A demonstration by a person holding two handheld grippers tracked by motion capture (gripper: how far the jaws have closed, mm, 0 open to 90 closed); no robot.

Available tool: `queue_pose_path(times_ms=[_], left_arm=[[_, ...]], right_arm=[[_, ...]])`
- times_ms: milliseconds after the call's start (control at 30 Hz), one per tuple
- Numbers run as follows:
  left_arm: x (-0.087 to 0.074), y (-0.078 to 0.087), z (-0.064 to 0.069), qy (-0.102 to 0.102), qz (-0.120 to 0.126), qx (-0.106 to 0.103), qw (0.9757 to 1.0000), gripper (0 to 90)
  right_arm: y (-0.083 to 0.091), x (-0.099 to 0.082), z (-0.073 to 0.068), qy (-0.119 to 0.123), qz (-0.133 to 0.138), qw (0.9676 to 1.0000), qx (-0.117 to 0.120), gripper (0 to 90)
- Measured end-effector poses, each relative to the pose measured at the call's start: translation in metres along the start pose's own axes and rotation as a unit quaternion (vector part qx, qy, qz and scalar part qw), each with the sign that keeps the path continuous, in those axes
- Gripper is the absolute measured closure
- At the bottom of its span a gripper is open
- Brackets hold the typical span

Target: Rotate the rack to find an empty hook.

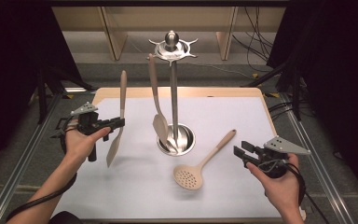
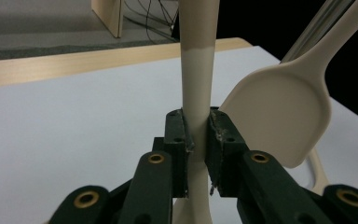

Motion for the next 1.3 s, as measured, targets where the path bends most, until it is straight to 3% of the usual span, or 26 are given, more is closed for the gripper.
queue_pose_path(times_ms=[100,133,233,367,400,467,567,600,700,733,900,1100,1300], left_arm=[[0.002,0.003,0.004,-0.003,0.011,-0.004,0.9999,78.4],[0.003,0.004,0.006,-0.005,0.015,-0.004,0.9999,78.4],[0.005,0.006,0.010,-0.009,0.023,-0.007,0.9997,78.4],[0.008,0.007,0.016,-0.016,0.030,-0.012,0.9994,78.4],[0.009,0.007,0.018,-0.021,0.031,-0.014,0.9992,78.4],[0.009,0.008,0.022,-0.026,0.033,-0.015,0.9990,78.5],[0.010,0.011,0.029,-0.032,0.040,-0.019,0.9985,78.4],[0.011,0.012,0.031,-0.033,0.042,-0.021,0.9984,78.4],[0.011,0.016,0.038,-0.040,0.047,-0.025,0.9978,78.4],[0.010,0.017,0.040,-0.042,0.049,-0.027,0.9975,78.4],[0.007,0.022,0.050,-0.054,0.050,-0.032,0.9968,78.4],[0.001,0.024,0.057,-0.058,0.054,-0.038,0.9962,78.4],[-0.003,0.026,0.064,-0.065,0.059,-0.040,0.9954,78.5]], right_arm=[[0.000,0.002,-0.001,0.001,0.002,1.0000,0.000,60.2],[0.001,0.002,-0.005,-0.017,0.000,0.9998,0.003,60.2],[0.001,0.002,-0.005,-0.017,-0.006,0.9998,0.000,60.2],[0.000,0.004,-0.005,-0.011,0.000,0.9999,0.002,60.2],[-0.001,0.005,-0.004,0.002,0.003,1.0000,0.005,60.1],[0.000,0.007,-0.007,-0.008,0.005,0.9999,0.006,60.0],[-0.001,0.009,-0.006,0.011,0.009,0.9999,0.007,59.9],[-0.001,0.008,-0.009,-0.003,0.004,1.0000,0.005,59.7],[-0.003,0.010,-0.009,0.017,0.010,0.9998,0.009,59.6],[-0.002,0.009,-0.011,0.004,0.005,1.0000,0.005,59.6],[-0.003,0.011,-0.016,-0.004,0.004,0.9999,0.012,59.5],[-0.003,0.013,-0.016,0.015,0.011,0.9997,0.014,59.5],[-0.004,0.014,-0.019,0.011,0.010,0.9998,0.008,59.4]])
Point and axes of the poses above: each handheld gripper's, and its own axes: y roughly backward along the jaws, x roughly out of its top, z roughly to its right, the point moved 7 cm from there along -y, roughly forward along the jaws, and after that the axes turned 9 degrees about y, right-handed, at the moved point
